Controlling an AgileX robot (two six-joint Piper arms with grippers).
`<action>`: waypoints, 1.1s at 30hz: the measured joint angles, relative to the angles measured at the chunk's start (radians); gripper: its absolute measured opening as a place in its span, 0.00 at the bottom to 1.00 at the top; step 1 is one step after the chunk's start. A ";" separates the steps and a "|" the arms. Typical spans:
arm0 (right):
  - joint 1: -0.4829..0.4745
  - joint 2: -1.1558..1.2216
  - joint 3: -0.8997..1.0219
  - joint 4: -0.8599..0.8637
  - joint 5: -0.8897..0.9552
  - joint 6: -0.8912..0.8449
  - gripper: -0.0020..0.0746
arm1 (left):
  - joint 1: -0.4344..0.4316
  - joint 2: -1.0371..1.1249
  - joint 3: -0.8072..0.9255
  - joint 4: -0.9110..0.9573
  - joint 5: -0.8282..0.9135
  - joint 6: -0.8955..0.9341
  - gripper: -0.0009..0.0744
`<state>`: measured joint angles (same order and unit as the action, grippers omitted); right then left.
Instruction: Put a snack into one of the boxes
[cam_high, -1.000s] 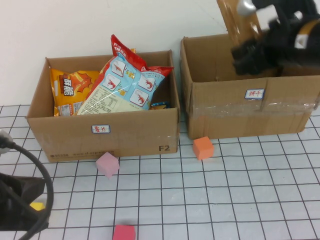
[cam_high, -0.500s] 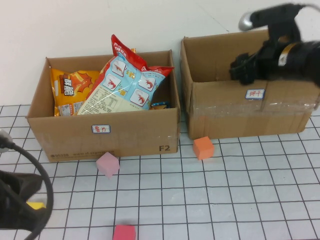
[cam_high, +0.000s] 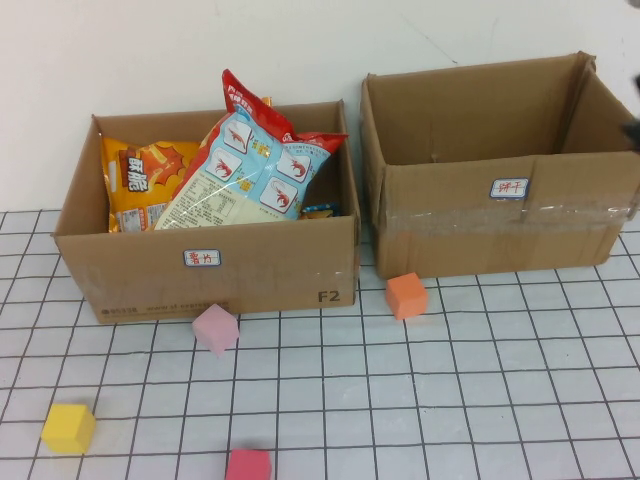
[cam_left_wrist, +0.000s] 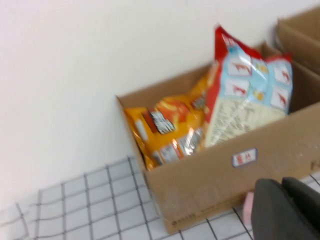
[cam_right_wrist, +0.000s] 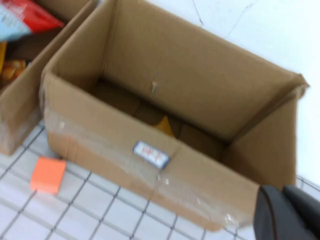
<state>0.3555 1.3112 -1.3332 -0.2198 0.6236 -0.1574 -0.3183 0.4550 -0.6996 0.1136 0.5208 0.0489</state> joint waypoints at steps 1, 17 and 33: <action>0.000 -0.035 0.029 0.000 0.000 -0.009 0.04 | 0.000 -0.031 0.011 0.009 0.002 -0.004 0.01; 0.000 -0.732 0.833 0.253 -0.045 -0.143 0.03 | 0.000 -0.437 0.291 0.019 0.187 -0.134 0.01; 0.000 -0.929 0.931 0.363 -0.049 -0.149 0.03 | 0.000 -0.443 0.307 0.019 0.152 -0.138 0.01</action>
<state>0.3555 0.3819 -0.4020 0.1432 0.5750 -0.3068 -0.3183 0.0122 -0.3924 0.1329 0.6729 -0.0894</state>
